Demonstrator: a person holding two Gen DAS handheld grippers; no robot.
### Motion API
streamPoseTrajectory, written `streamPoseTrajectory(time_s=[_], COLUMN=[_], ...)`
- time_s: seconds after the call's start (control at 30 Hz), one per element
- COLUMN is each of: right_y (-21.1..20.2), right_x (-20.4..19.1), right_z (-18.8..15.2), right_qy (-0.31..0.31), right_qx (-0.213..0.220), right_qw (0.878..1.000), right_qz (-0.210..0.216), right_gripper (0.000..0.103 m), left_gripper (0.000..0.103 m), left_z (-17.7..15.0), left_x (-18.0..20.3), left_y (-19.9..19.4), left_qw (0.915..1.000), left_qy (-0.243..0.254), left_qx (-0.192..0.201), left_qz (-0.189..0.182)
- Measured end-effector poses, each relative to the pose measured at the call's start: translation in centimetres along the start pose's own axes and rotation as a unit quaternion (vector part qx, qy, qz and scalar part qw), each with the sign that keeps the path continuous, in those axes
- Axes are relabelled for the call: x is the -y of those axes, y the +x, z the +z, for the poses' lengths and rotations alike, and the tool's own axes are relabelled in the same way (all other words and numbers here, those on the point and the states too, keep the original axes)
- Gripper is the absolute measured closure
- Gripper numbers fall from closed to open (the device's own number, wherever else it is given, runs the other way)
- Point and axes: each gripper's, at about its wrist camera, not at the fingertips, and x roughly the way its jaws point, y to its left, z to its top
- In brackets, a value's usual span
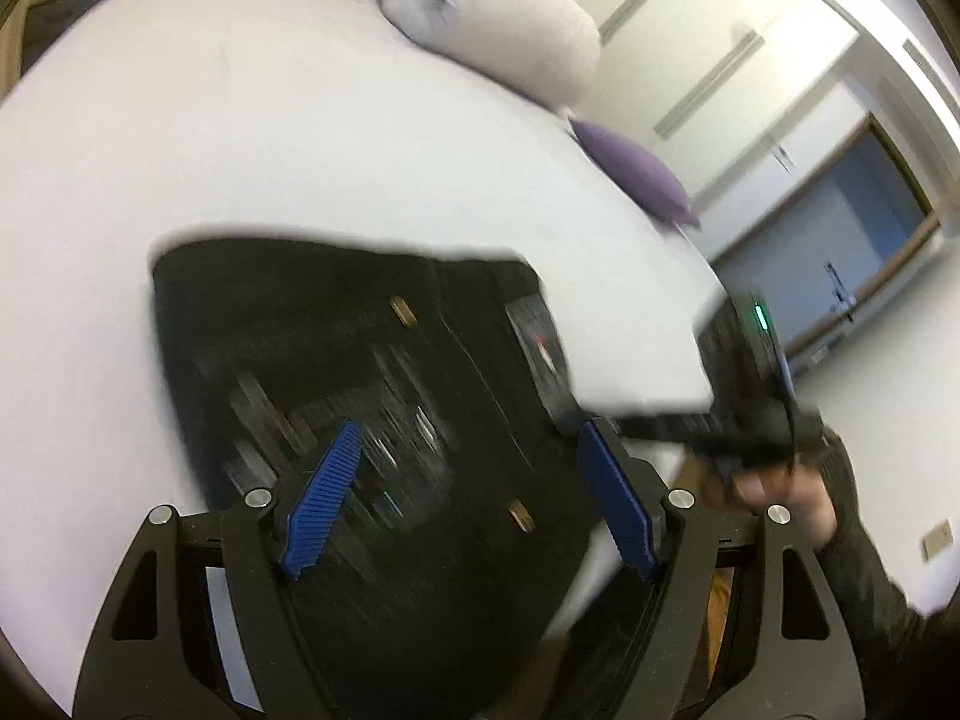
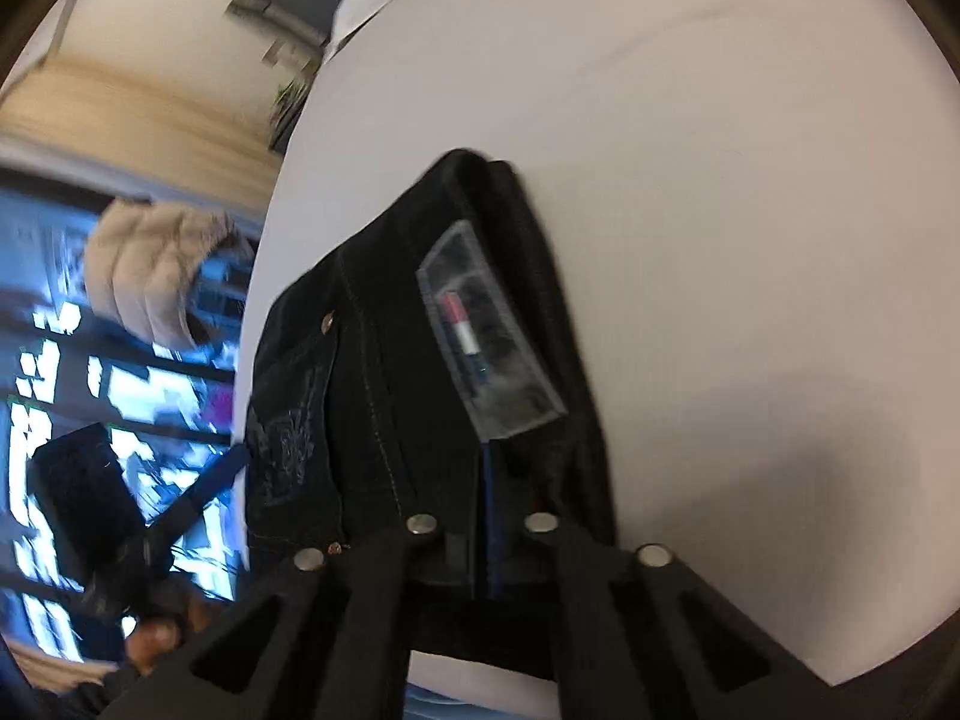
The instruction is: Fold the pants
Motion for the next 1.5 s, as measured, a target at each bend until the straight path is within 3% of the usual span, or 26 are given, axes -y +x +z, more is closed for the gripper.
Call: streamPoseTrajectory(time_s=[0.1,0.2,0.3,0.43,0.5,0.6,0.67,0.93,1.07,1.17,1.23,1.3,1.4,1.47,1.5], right_y=[0.2,0.2,0.5,0.9,1.1,1.1,1.0,0.4,0.4,-0.1,-0.9,-2.4,-5.1,-5.9,-5.9], right_x=[-0.4,-1.4,-1.9,-1.6,-1.8,-2.1,-1.9,-1.5,-1.4,-1.7,-2.2,-3.0,-4.0,-3.6,-3.1], right_z=[-0.1,-0.2,-0.4,-0.3,-0.2,-0.1,-0.3,-1.0,-1.1,-1.3,-1.5,-1.7,-2.0,-1.3,-0.7], right_qy=[-0.015,-0.033,-0.029,-0.023,-0.024,-0.029,-0.027,-0.027,-0.023,-0.022,-0.022,-0.029,-0.059,-0.056,-0.049], right_qx=[0.003,0.006,0.009,0.014,0.013,0.015,0.018,0.024,0.028,0.031,0.038,0.063,0.109,0.115,0.112], right_qw=[1.000,0.999,0.999,0.999,0.999,0.999,0.999,0.998,0.998,0.998,0.998,0.997,0.992,0.992,0.992], right_qz=[-0.012,-0.036,-0.034,-0.026,-0.027,-0.034,-0.033,-0.042,-0.042,-0.041,-0.037,-0.030,-0.019,-0.015,-0.016], right_gripper=[0.103,0.103,0.103,0.103,0.103,0.103,0.103,0.103,0.103,0.103,0.092,0.064,0.048,0.047,0.047], left_gripper=[0.028,0.033,0.036,0.036,0.037,0.037,0.042,0.042,0.040,0.039,0.039,0.039,0.035,0.016,0.014], left_z=[3.1,4.6,2.9,-2.3,-4.6,-7.2,-8.2,-11.8,-11.7,-11.5,-11.2,-9.9,-7.9,-6.5,-5.9], left_x=[-2.4,-4.1,-3.9,-1.4,0.0,1.5,2.2,4.1,3.4,3.5,3.8,4.2,4.4,3.1,2.1], left_y=[1.1,3.4,3.5,2.2,1.4,-0.7,-2.1,-3.2,-1.1,0.1,0.0,-1.3,-5.3,-7.0,-7.2], left_qw=[0.9997,0.9980,0.9972,0.9934,0.9889,0.9857,0.9827,0.9682,0.9717,0.9684,0.9687,0.9749,0.9830,0.9879,0.9910], left_qy=[-0.010,-0.006,0.015,0.075,0.110,0.140,0.158,0.223,0.214,0.228,0.226,0.202,0.174,0.139,0.116], left_qx=[0.005,-0.027,-0.040,-0.052,-0.042,-0.045,-0.046,-0.054,-0.052,-0.053,-0.056,-0.049,0.014,0.043,0.048], left_qz=[0.022,0.057,0.062,0.069,0.090,0.082,0.085,0.100,0.084,0.085,0.087,0.079,0.057,0.054,0.047])
